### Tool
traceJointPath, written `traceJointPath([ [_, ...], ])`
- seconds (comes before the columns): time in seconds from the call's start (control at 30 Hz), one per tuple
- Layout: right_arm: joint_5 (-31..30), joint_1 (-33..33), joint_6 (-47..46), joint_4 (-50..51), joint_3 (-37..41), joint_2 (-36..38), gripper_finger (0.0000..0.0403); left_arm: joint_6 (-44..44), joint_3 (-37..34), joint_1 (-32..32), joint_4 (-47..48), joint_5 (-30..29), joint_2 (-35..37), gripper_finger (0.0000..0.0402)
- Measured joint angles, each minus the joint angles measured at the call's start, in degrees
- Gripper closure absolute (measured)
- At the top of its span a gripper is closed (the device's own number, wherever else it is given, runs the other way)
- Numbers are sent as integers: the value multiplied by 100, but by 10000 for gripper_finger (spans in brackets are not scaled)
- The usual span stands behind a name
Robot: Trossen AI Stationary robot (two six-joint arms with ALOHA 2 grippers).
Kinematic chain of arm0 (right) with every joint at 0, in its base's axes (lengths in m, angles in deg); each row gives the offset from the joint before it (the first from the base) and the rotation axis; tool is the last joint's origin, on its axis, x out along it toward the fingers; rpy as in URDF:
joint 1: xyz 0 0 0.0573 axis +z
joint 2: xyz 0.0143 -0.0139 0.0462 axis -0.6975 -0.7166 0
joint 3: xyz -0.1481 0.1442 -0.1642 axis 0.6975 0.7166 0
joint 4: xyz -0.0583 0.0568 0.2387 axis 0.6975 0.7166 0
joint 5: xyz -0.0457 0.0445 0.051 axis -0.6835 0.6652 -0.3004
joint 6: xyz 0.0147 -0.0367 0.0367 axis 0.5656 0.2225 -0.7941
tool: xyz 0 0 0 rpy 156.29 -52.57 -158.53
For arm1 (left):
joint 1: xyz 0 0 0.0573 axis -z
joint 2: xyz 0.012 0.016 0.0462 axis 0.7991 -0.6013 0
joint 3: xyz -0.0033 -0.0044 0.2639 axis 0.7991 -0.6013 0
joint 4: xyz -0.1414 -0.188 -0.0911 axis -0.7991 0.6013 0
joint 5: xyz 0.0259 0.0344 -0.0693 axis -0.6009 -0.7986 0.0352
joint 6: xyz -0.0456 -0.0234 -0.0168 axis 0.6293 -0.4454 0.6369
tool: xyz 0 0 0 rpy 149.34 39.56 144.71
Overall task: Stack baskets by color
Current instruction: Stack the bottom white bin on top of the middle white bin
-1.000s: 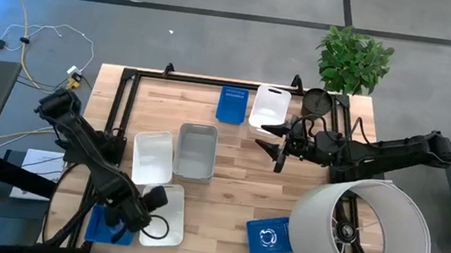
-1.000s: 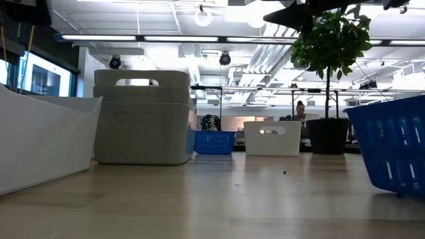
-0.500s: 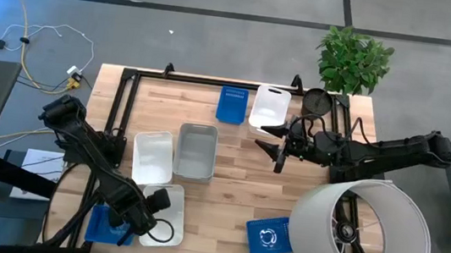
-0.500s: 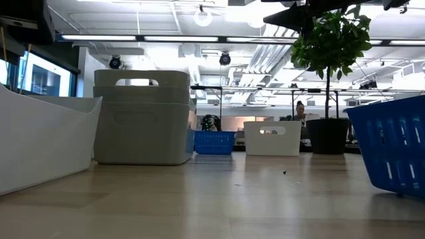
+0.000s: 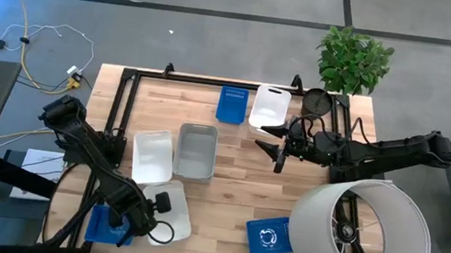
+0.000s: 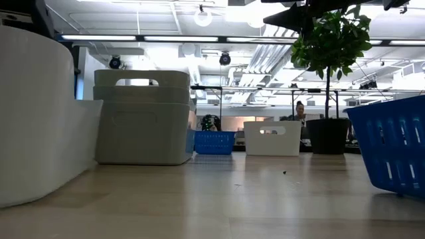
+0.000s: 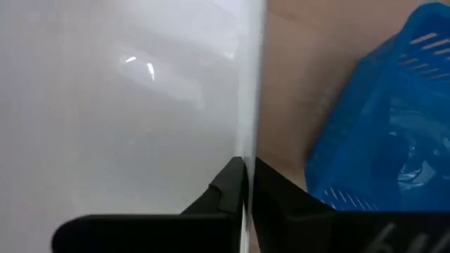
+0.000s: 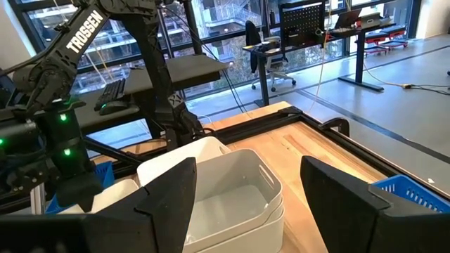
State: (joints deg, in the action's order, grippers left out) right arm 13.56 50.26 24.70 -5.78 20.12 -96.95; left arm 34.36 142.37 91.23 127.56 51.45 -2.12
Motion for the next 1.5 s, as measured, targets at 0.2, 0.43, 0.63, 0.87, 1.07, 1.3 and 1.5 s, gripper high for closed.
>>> traceJointPath([
  [0.2, 0, -1, 0, 12, 1, 0, 160, -38, 103, 9, 226, 241, 387, 400],
  [0.43, -49, -1, 35, 179, -3, -1, 160, -454, 1091, 11, 1164, -170, 1150, 401],
  [0.63, -50, -1, 21, 168, -3, 0, 160, -504, 2173, 7, 3144, -1138, 1550, 401],
  [0.87, -50, -1, 26, 214, -3, -2, 160, -524, 1933, -74, 4264, -1433, 2242, 401],
  [1.07, -52, -1, 0, 286, -3, 0, 160, -682, 1203, -245, 4301, -1851, 2677, 401],
  [1.3, -114, -1, 0, 278, -3, -1, 160, -759, 678, -606, 4293, -1778, 3219, 401],
  [1.5, -116, -1, -105, 306, -3, 0, 160, -724, 460, -673, 4299, -1408, 3661, 401],
])
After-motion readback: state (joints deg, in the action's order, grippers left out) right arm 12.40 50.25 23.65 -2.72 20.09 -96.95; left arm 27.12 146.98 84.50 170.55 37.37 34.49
